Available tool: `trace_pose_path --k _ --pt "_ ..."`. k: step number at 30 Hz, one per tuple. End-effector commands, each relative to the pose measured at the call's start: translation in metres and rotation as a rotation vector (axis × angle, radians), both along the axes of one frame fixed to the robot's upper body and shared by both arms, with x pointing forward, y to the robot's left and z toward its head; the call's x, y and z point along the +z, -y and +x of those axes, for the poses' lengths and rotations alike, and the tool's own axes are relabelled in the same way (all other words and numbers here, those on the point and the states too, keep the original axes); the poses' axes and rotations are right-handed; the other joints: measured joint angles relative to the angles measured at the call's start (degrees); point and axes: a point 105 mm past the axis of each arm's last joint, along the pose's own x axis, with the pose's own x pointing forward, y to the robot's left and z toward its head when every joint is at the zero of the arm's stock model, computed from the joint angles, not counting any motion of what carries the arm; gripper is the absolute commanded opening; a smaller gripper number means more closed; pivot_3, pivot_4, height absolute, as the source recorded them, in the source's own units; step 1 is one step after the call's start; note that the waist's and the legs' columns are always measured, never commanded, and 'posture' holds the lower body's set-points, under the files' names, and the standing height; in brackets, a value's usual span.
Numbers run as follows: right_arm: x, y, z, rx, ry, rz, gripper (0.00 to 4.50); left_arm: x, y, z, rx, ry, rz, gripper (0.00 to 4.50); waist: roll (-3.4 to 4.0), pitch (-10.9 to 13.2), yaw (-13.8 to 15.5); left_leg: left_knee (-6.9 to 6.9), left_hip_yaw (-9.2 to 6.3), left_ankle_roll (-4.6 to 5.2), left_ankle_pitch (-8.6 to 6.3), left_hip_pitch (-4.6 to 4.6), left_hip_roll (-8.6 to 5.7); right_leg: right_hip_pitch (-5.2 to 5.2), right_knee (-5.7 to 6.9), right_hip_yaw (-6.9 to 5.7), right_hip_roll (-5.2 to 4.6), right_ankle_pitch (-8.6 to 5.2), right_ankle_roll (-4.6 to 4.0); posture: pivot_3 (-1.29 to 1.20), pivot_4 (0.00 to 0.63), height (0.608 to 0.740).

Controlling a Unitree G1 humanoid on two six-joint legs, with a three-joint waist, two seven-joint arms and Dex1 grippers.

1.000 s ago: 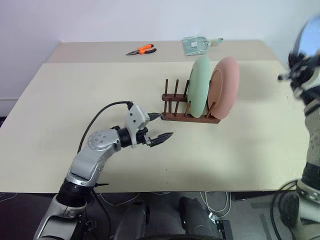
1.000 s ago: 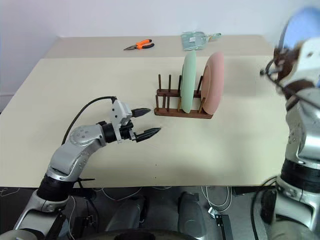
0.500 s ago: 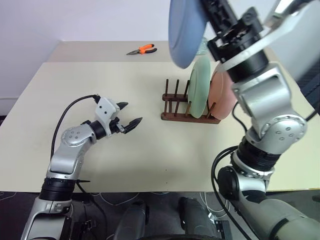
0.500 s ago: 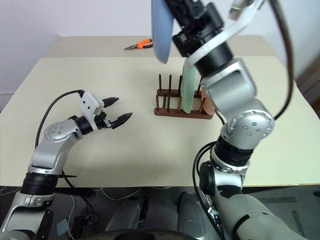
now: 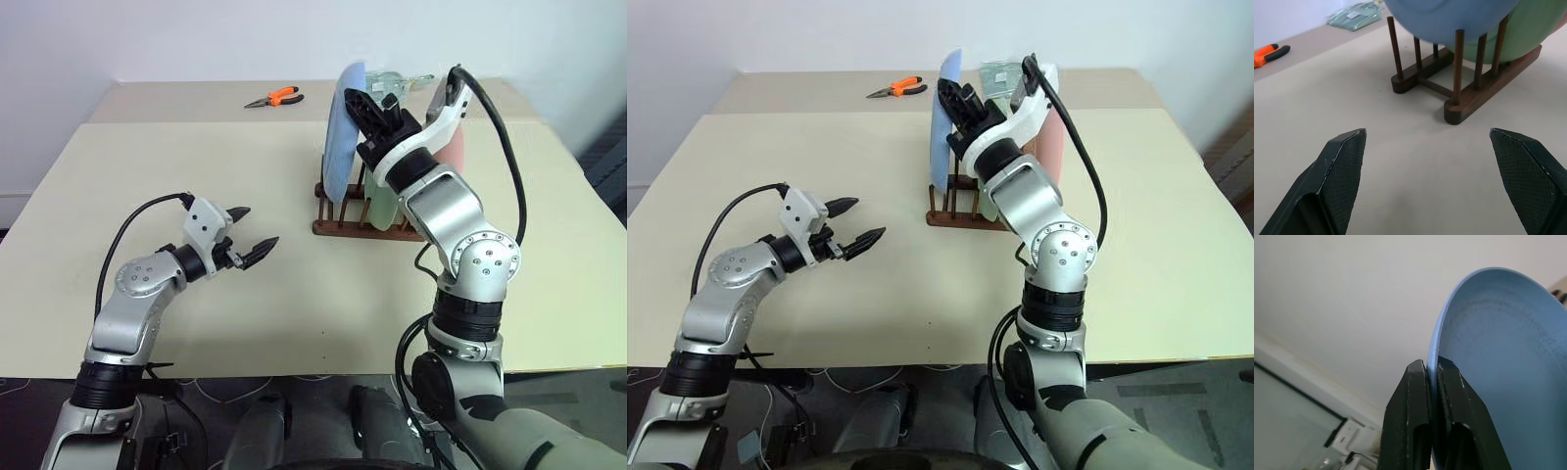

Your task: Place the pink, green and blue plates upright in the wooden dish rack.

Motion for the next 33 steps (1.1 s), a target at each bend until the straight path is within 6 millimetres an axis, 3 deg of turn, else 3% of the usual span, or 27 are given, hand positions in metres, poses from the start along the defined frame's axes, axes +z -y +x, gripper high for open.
trace_pose_path --k 1,4,8,12,16,17,20,21,23,25,28,33 --pt "0.006 -0.004 0.000 0.001 0.030 0.008 0.04 0.009 0.006 -0.003 -0.023 0.034 -0.007 4.15 0.00 0.0 0.0 0.00 0.00 0.00 0.00 0.00 0.00 0.00 0.00 0.00 0.00 0.00 0.00 0.00 0.150 0.740" --pt "0.008 -0.005 0.003 -0.001 0.044 -0.008 0.97 0.010 0.008 -0.002 -0.028 0.033 -0.008 4.15 0.00 0.0 0.0 0.00 0.01 0.00 0.00 0.00 0.00 0.00 0.00 0.00 0.00 0.00 0.00 0.00 0.150 0.740" --pt "0.023 -0.010 0.000 -0.043 0.224 -0.249 2.94 0.008 0.011 -0.003 -0.035 0.023 -0.009 4.15 0.04 0.0 0.0 0.01 0.03 0.00 0.00 -0.01 0.00 -0.01 -0.01 0.01 0.01 0.00 0.00 0.00 0.150 0.740" --pt "0.031 -0.002 -0.006 -0.139 0.440 -0.572 2.94 0.005 0.016 -0.006 -0.045 0.011 -0.012 4.15 -0.01 0.0 0.1 0.02 0.03 0.00 0.00 -0.01 0.00 0.03 -0.04 -0.01 0.01 -0.02 0.03 0.00 0.150 0.740" --pt "0.048 0.026 -0.022 -0.243 0.661 -0.811 2.94 0.002 0.019 -0.007 -0.042 0.008 -0.009 4.15 -0.03 0.0 0.4 0.04 0.05 0.00 0.00 -0.07 -0.01 0.03 -0.09 0.00 -0.02 -0.04 0.05 0.00 0.150 0.740" --pt "0.051 0.043 -0.028 -0.250 0.686 -0.839 2.94 0.002 0.017 -0.007 -0.037 0.007 -0.004 4.15 -0.04 0.0 0.4 0.04 0.05 0.00 0.00 -0.08 -0.02 0.05 -0.13 -0.01 -0.03 -0.06 0.09 0.00 0.150 0.740" --pt "0.047 0.101 -0.039 -0.310 0.640 -0.938 3.84 -0.002 0.009 -0.004 -0.012 0.003 0.016 4.15 -0.11 0.0 0.8 0.04 -0.02 0.01 -0.01 -0.07 -0.01 0.20 -0.27 -0.07 -0.04 -0.11 0.15 0.00 0.150 0.740" --pt "0.042 0.120 -0.041 -0.338 0.604 -0.979 4.34 -0.003 0.007 -0.003 -0.007 0.001 0.023 4.15 -0.11 0.0 0.8 0.05 -0.02 0.02 -0.01 -0.08 -0.02 0.26 -0.39 -0.08 -0.06 -0.11 0.14 0.00 0.150 0.740" --pt "0.023 0.162 -0.047 -0.404 0.502 -1.104 4.43 -0.006 0.000 0.000 0.010 -0.005 0.043 4.15 -0.12 0.0 1.0 0.05 0.03 0.04 -0.02 -0.09 -0.04 0.33 -0.58 -0.07 -0.12 -0.18 0.00 0.00 0.150 0.740" --pt "-0.002 0.189 -0.054 -0.407 0.384 -1.182 4.43 -0.009 -0.005 0.003 0.024 -0.010 0.056 4.15 -0.12 0.0 1.4 0.07 0.09 0.08 -0.05 -0.08 -0.04 0.36 -0.63 -0.06 -0.14 -0.21 -0.04 0.00 0.150 0.740" --pt "-0.056 0.204 -0.066 -0.302 0.232 -1.322 4.43 -0.015 -0.012 0.005 0.035 -0.020 0.082 4.15 -0.10 0.0 1.2 0.05 0.20 0.09 -0.06 -0.03 0.02 0.34 -0.63 -0.02 -0.13 -0.21 -0.04 0.00 0.150 0.740" --pt "-0.117 0.210 -0.068 -0.201 0.106 -1.409 4.43 -0.023 -0.013 -0.002 0.026 -0.038 0.124 4.15 -0.06 0.0 0.5 0.12 0.27 0.09 -0.06 -0.02 0.03 0.35 -0.61 0.03 -0.15 -0.26 0.04 0.00 0.150 0.740"
